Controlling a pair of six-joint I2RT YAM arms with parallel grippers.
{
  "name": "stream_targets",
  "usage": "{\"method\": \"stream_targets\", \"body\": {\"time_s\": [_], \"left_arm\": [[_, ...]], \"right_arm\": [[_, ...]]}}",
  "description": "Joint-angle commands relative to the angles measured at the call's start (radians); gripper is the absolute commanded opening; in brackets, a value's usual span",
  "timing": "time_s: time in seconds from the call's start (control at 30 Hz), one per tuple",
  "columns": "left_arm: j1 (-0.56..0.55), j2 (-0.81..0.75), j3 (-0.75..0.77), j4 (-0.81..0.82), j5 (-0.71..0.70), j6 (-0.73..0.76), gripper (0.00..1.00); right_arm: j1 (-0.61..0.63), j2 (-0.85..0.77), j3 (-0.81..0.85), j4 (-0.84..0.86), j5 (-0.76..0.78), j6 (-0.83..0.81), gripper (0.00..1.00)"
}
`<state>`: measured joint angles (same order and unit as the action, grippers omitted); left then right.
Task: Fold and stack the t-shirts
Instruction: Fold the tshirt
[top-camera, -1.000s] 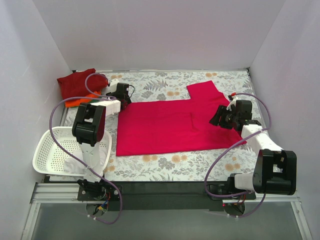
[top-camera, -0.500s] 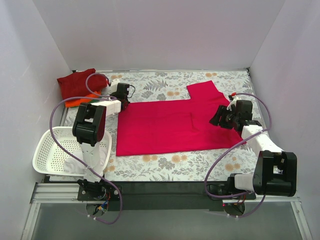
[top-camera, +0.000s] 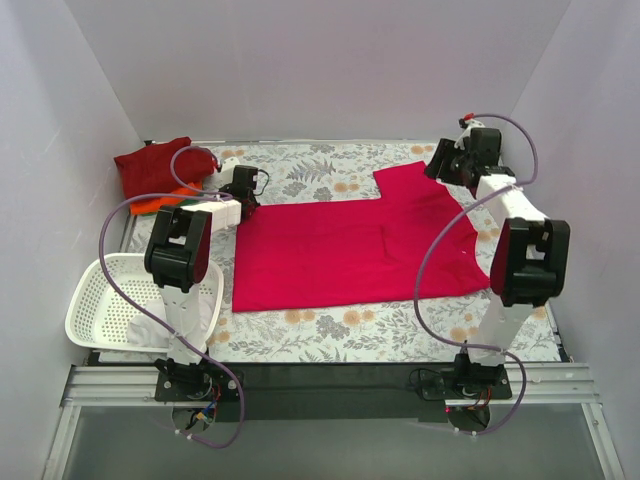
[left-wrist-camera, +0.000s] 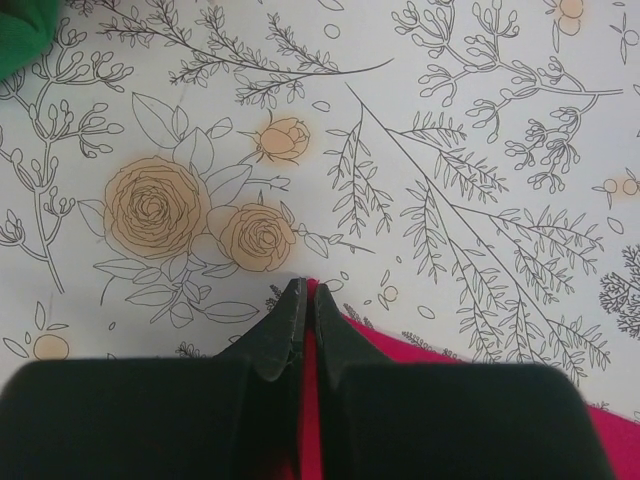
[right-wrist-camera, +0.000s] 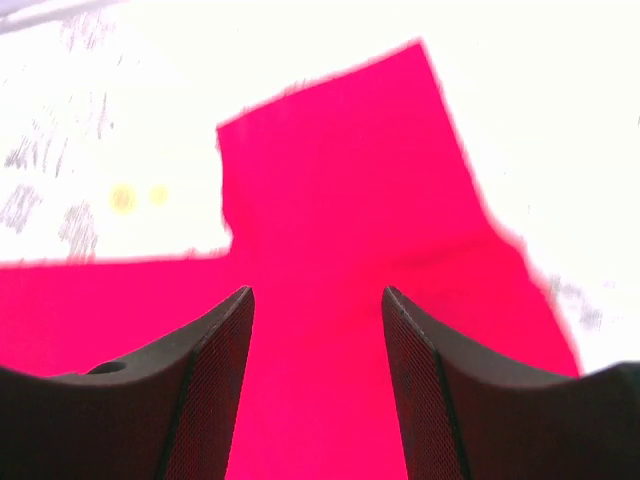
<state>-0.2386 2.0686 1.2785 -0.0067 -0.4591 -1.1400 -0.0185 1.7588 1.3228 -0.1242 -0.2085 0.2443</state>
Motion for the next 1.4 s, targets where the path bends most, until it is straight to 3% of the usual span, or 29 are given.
{"method": "stream_targets", "body": {"time_s": [0.0,0.2,0.43,0.93,1.2,1.37], "left_arm": [[0.002,-0.028,0.01,-0.015,0.023,0.02,0.0],[0.002,-0.036,0.009,-0.015,0.036,0.019,0.0],[0.004,-0.034,0.008,-0.016,0.056,0.023,0.0],[0.002,-0.068,-0.004,-0.015,0.068,0.028,0.0],[0.004,-0.053,0.004,-0.018,0.062,0.039,0.0],[0.004,-0.051,0.004,-0.018,0.063,0.036,0.0]], "right_arm": [[-0.005,0.176,0.189,0.001,0.015,-0.03,0.49],[-0.003,0.446,0.536,-0.006,0.015,-0.082,0.48],[-0.003,0.675,0.798,-0.011,0.027,-0.142,0.49],[0.014,0.85,0.924,-0.018,0.052,-0.185,0.52],[0.044,0.875,0.949,-0.045,0.092,-0.204,0.41],[0.057,0.851,0.908,-0.061,0.104,-0.224,0.4]]}}
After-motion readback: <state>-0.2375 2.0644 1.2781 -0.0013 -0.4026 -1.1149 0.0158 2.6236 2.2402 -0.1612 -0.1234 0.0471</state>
